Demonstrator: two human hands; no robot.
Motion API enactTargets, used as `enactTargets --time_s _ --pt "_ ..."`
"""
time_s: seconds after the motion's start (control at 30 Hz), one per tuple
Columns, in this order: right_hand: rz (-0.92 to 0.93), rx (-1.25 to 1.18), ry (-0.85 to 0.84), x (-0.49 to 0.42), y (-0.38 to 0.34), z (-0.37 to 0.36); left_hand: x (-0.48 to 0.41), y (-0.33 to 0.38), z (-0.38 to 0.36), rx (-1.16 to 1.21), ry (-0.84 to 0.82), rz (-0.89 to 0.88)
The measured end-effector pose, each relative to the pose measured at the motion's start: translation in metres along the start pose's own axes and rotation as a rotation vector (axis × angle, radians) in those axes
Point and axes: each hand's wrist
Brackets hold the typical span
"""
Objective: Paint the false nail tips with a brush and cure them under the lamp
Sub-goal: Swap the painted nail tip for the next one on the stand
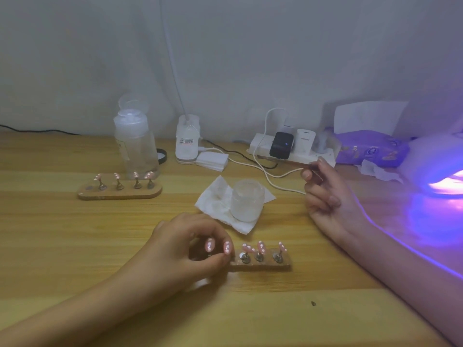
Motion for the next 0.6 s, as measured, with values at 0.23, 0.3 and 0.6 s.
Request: enactTargets --time_s 0.23,0.3,0.6 --pt "-0.005 0.049 -0.014 0.0001 0.0007 -0.0012 0.0005 0.0004 0.0008 0.032 0.020 0.015" --pt "-0.006 0.050 -0.017 -0.0003 0.0009 -0.0010 0.0011 0.0007 0.0023 0.034 0.007 0.018" --pt "-0.012 0.044 -0.018 -0.0017 0.0009 -0.0009 -0.0022 0.0066 0.0040 0.004 -0.056 0.069"
Point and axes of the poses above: each hand's wrist, its own x-axis away from the middle knuckle, its own z-axis out of the back of the hand, y = z × x, and after that the axes turned 7 degrees about x, right-handed
